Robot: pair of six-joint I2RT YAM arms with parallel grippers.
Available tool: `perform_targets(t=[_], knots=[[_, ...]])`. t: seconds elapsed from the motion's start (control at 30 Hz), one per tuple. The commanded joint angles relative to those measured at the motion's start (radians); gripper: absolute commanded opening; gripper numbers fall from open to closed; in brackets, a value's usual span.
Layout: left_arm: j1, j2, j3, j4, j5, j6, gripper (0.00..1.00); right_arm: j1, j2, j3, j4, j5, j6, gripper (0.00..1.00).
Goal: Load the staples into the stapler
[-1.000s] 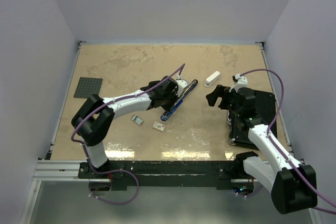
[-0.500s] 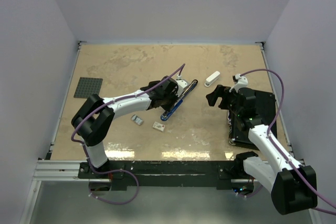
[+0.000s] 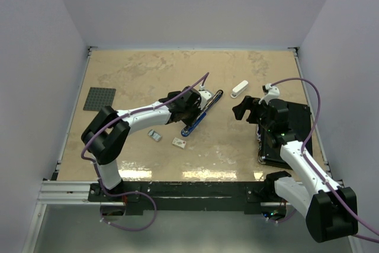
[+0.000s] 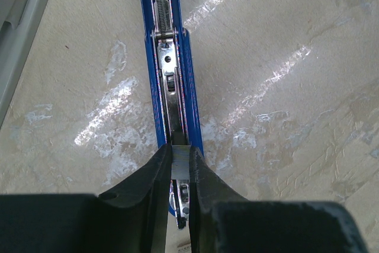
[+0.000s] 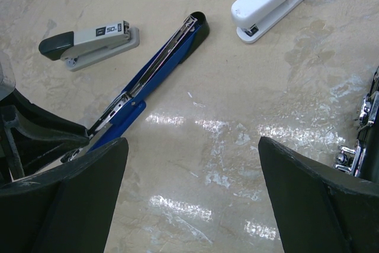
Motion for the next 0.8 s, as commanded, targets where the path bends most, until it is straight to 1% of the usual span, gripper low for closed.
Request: perform_targets(t=[0.0, 0.77], knots=[[-0.004, 0.008, 0.008, 0.011, 0.000, 0.009, 0.00, 0.004, -0.021, 0.016, 0.023, -0.003, -0.014, 0.97], [-0.004, 0.006, -0.005, 0.011, -0.002, -0.003, 0.00, 0.002, -0.026, 0.015, 0.019, -0.007, -0.015, 0.97]])
